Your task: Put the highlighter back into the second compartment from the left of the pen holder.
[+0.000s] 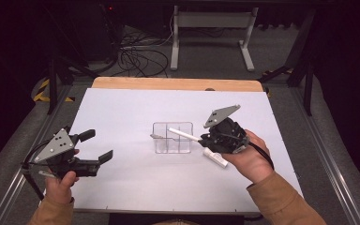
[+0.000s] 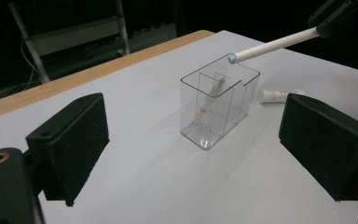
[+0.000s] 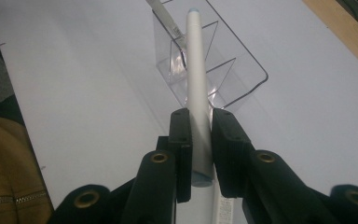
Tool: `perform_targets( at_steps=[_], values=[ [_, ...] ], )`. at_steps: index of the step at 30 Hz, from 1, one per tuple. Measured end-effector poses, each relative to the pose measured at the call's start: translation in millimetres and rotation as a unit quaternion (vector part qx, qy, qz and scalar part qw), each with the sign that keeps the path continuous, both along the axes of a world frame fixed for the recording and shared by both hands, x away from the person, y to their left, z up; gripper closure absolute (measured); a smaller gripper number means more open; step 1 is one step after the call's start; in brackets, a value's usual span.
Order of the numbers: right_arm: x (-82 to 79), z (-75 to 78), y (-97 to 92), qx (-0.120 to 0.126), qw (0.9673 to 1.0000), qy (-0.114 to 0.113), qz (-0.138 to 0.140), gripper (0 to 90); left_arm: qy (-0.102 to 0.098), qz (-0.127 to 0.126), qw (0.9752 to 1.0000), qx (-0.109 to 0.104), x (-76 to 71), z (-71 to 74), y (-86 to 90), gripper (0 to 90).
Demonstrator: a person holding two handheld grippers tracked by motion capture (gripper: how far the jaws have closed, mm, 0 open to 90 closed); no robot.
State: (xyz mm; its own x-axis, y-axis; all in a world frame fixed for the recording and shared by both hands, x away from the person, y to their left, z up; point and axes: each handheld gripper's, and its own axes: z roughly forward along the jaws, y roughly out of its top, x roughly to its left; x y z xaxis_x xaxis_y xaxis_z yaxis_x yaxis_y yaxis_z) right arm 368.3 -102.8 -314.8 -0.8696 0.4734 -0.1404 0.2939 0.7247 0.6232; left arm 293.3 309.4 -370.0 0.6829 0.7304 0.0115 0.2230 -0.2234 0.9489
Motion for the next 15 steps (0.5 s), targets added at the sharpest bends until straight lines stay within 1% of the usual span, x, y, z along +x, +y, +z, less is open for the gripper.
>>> perform_targets(
  at_steps=[6,9,15],
  values=[
    [7.0,-0.2,3.1,-0.012,0.9998,0.006,-0.011,78.9,-0.002,0.001,1.0000,0.000,-0.2,0.4,0.5,9.0],
    [9.1,0.6,4.0,-0.013,0.9998,0.010,-0.015,78.9,-0.001,0.001,1.0000,-0.001,-0.3,0.3,0.4,9.0],
    [12.1,0.7,5.6,-0.018,0.9996,0.016,-0.018,78.9,-0.004,0.001,1.0000,0.003,-0.1,0.7,1.1,9.0]
  ],
)
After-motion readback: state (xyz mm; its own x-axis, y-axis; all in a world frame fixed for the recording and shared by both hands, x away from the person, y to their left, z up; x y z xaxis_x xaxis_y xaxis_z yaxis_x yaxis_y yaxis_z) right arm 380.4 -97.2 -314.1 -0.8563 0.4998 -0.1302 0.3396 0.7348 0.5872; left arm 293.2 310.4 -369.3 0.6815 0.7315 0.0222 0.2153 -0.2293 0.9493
